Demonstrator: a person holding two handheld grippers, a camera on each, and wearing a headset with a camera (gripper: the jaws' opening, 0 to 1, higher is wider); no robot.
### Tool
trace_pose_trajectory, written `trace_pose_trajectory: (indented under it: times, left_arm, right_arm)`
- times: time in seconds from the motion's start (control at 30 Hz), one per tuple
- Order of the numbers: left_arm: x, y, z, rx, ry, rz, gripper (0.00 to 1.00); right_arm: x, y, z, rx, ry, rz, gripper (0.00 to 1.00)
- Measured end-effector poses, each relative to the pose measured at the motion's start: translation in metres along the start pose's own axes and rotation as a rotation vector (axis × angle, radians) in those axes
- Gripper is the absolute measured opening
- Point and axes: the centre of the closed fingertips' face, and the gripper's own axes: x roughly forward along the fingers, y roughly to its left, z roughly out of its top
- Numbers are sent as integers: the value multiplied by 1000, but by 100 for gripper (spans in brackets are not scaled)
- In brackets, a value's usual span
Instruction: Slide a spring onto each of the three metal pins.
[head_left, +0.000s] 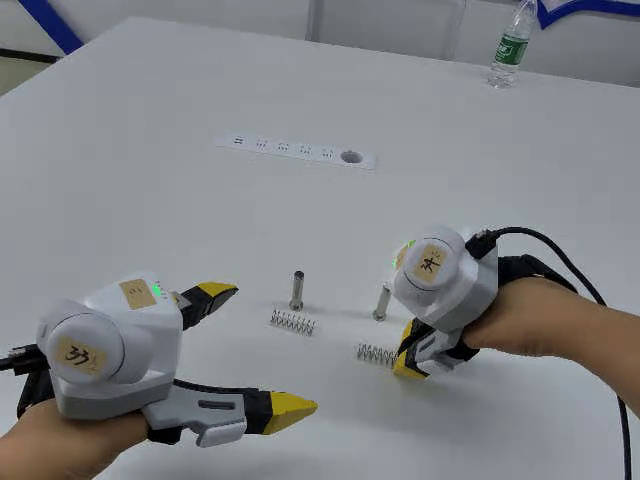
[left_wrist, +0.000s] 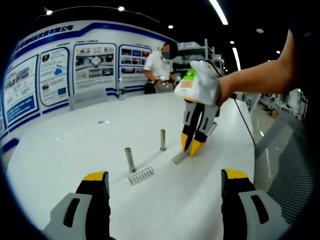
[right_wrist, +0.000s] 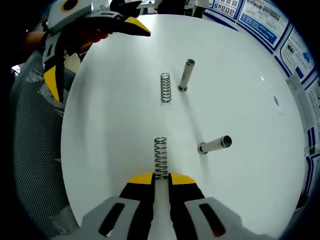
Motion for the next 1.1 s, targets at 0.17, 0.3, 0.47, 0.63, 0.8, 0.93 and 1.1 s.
trace_pose_trajectory:
  times: [0.17, 0.3, 0.47, 0.63, 0.8, 0.93, 1.1]
  left_arm:
    - [1, -1, 0, 3, -1, -5, 94]
    - [1, -2, 1, 6, -5, -10, 94]
    - [1, -3, 2, 7, -8, -13, 94]
    - [1, -4, 4, 9, -12, -14, 94]
    - [1, -4, 4, 10, -14, -16, 94]
    - [1, -4, 4, 9, -16, -15, 94]
    - [1, -3, 4, 9, -16, -15, 94]
  right_arm:
    - [-10, -1, 1, -11, 11, -14, 12]
    - [-19, -3, 3, -18, 14, -29, 12]
    - [-28, -6, 6, -24, 15, -43, 12]
    - [-33, -7, 7, -23, 22, -45, 12]
    - [-37, -9, 8, -21, 29, -47, 12]
    - [-42, -10, 10, -17, 35, -46, 12]
    - [-57, -12, 17, 1, 16, -41, 12]
